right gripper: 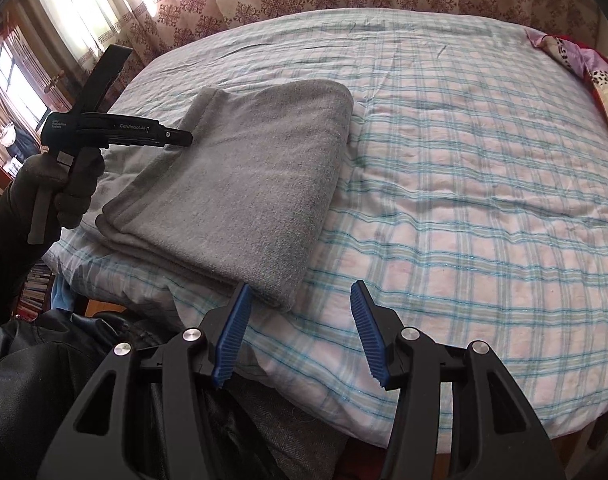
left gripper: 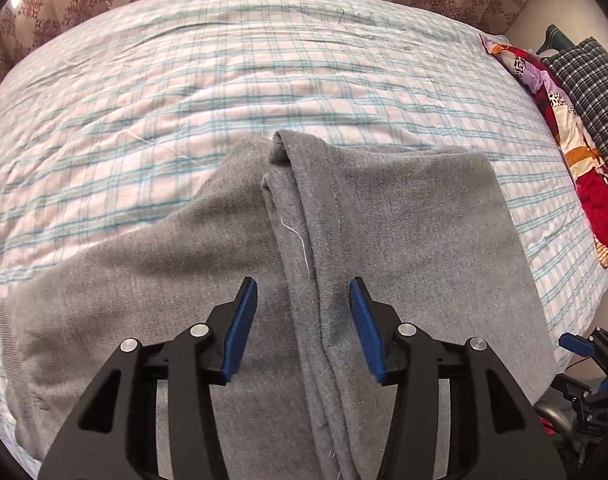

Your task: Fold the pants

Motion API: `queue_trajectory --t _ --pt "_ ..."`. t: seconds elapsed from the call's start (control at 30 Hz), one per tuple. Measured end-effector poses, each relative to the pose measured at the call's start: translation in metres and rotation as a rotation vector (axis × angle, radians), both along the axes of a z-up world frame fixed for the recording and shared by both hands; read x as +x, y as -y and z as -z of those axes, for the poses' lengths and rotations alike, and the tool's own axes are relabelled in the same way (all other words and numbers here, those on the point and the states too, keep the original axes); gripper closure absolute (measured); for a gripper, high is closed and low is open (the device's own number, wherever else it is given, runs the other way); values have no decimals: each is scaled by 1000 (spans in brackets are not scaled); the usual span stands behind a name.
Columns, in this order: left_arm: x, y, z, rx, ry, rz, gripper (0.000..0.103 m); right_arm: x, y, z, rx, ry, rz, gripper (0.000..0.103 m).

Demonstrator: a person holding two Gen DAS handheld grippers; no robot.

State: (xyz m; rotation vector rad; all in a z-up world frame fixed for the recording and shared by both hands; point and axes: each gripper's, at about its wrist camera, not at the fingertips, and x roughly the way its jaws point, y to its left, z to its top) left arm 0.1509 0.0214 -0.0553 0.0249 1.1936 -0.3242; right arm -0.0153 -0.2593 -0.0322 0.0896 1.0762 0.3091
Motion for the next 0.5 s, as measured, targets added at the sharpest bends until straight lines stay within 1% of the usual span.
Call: queue_trajectory --t 0.1,0.17,0.27,0.33,0.43,0.5 --pt "-8 -1 -16 -1 51 4 54 8 -8 -7 0 38 2 51" --pt "-14 3 -24 -5 83 21 53 15 -13 -11 27 57 7 51" --pt "-25 15 -27 -36 84 56 53 24 -25 -8 53 60 -12 51" --pt "-32 25 -21 -46 66 87 53 27 -34 0 44 42 -42 51" --pt "-39 38 -2 -34 21 118 53 29 -40 18 10 -19 -55 51" --pt "-44 40 12 -10 11 121 53 31 -37 24 43 -44 -44 51"
